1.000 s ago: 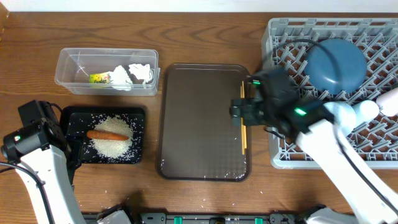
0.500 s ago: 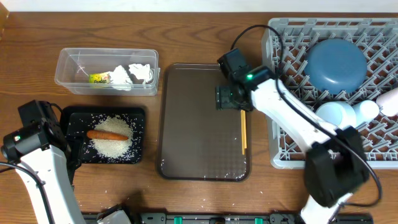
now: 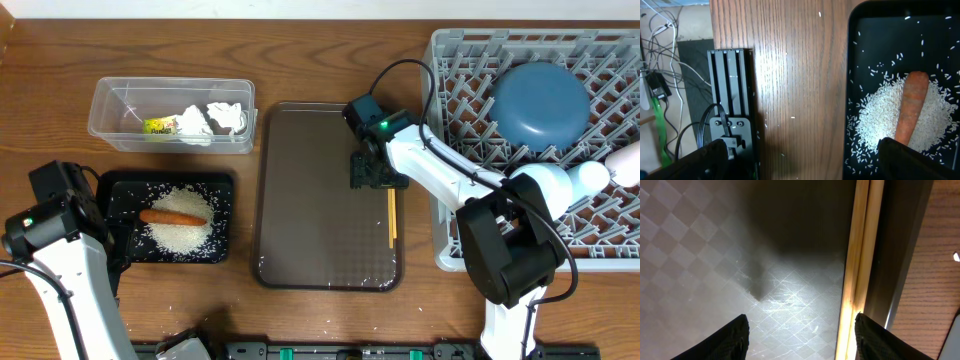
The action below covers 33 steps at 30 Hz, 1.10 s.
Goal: Sort waste into correct bins and load items into the dishwasher rack
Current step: 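Move the right gripper left over the wooden chopsticks on the brown tray, then lower the right gripper and pinch the chopsticks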
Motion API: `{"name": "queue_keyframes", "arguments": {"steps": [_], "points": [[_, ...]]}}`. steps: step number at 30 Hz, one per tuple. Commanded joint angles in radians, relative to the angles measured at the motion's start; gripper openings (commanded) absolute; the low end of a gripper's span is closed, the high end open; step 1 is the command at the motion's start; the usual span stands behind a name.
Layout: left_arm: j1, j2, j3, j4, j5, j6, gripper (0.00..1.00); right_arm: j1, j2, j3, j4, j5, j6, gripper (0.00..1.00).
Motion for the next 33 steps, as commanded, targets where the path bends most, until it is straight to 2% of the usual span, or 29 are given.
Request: {"name": "queue_keyframes", "arguments": {"steps": [1, 33], "points": [[0.006, 0.005, 0.001, -0.006, -0.006, 0.002, 0.98, 0.005, 0.022, 0.015, -0.001, 0.016, 0.024, 0.67], [0.006, 0.005, 0.001, -0.006, -0.006, 0.002, 0.98, 0.010, 0.023, -0.040, 0.048, 0.015, 0.025, 0.68]]}}
